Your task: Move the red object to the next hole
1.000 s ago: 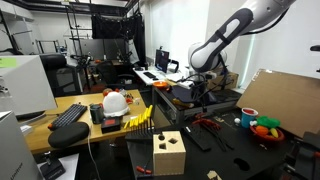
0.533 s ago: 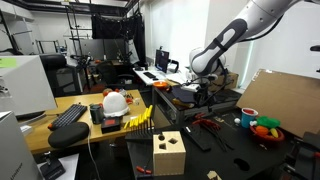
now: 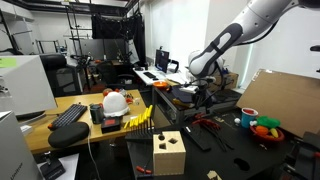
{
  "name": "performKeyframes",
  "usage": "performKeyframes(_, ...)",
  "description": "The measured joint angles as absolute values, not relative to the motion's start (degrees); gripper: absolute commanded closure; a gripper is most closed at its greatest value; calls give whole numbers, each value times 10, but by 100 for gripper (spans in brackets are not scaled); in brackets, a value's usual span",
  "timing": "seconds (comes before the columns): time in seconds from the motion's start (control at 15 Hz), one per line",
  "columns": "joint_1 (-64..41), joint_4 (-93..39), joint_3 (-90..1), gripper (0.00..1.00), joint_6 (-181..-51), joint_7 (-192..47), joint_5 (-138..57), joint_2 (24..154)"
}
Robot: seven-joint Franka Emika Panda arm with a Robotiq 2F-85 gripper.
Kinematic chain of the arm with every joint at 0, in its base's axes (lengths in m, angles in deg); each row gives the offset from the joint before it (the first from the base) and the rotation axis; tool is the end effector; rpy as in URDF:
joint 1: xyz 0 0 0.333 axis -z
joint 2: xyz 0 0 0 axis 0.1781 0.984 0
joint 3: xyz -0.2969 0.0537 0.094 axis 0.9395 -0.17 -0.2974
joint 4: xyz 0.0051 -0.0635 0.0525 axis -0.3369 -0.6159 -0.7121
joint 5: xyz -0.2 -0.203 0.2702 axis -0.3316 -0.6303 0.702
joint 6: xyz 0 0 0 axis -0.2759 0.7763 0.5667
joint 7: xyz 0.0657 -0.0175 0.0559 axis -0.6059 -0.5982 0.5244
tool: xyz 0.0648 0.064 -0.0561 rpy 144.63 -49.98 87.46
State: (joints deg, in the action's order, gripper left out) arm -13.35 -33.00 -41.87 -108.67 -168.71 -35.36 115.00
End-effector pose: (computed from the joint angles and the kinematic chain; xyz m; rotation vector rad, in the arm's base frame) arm 0.6409 -0.0311 0.1433 1.7874 -2.3285 -0.1702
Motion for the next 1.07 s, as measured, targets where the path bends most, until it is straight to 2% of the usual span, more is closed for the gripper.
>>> performKeyframes(1.07,-124,-314,-421,0,-1109,-1692,-270,1182)
